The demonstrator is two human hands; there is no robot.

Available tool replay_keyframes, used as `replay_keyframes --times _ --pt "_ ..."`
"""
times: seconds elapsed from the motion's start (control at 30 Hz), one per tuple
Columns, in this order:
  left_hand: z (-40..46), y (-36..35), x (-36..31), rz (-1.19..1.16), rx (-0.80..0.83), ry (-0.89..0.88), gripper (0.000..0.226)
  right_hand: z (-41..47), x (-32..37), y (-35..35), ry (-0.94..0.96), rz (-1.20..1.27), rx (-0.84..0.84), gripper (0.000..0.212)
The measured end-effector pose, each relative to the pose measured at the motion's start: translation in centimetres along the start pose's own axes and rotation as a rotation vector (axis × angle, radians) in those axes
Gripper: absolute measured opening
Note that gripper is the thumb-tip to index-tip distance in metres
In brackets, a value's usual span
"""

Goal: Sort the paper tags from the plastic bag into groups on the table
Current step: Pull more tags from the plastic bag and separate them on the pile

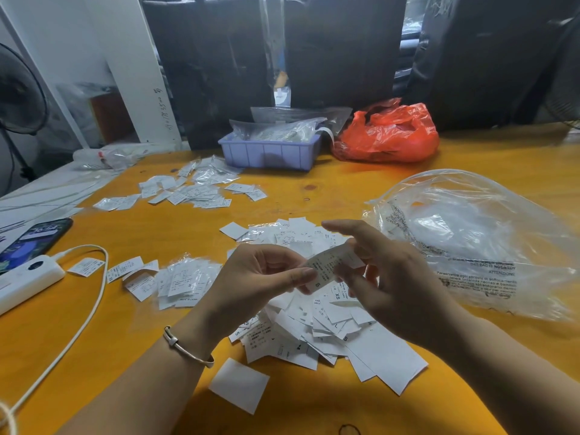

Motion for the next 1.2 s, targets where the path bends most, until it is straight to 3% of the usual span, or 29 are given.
replay_keyframes --times 0.1,0.2,0.3,0.63,0.83,1.2 --pt "0.1 -0.2 0.1 0.004 0.006 0.006 0.011 0.1 0.1 -0.2 -0.008 -0.022 -0.042 0.049" --pt "0.1 0.0 0.1 -0.024 -0.031 0.012 0.011 0.1 -0.1 0.5 -0.061 0.065 -0.213 0.033" --pt "0.1 0.2 0.0 -0.068 -0.055 0.022 0.013 0.0 -0.3 0.7 -0.117 0.177 -0.276 0.022" --pt "0.2 0.1 0.2 -0.133 -0.055 0.042 0.016 0.1 0.3 -0.8 -0.153 0.324 -0.058 0.016" --pt "0.3 0.1 0.1 -0.137 -0.078 0.042 0.017 0.2 -0.6 -0.3 -0.229 0.467 -0.07 0.036" --pt "0.4 0.2 0.6 -0.094 -0.029 0.055 0.021 0.3 -0.4 -0.7 -0.26 0.534 -0.038 0.031"
Point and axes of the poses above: each hand's wrist, its own z-axis towards the middle knuckle, its own y-axis out of the back of the hand, x = y × z, the point moved 3 cm from there along z, towards the middle knuckle, and after that the axes turned 11 degrees about -z, right-handed, at the moved point
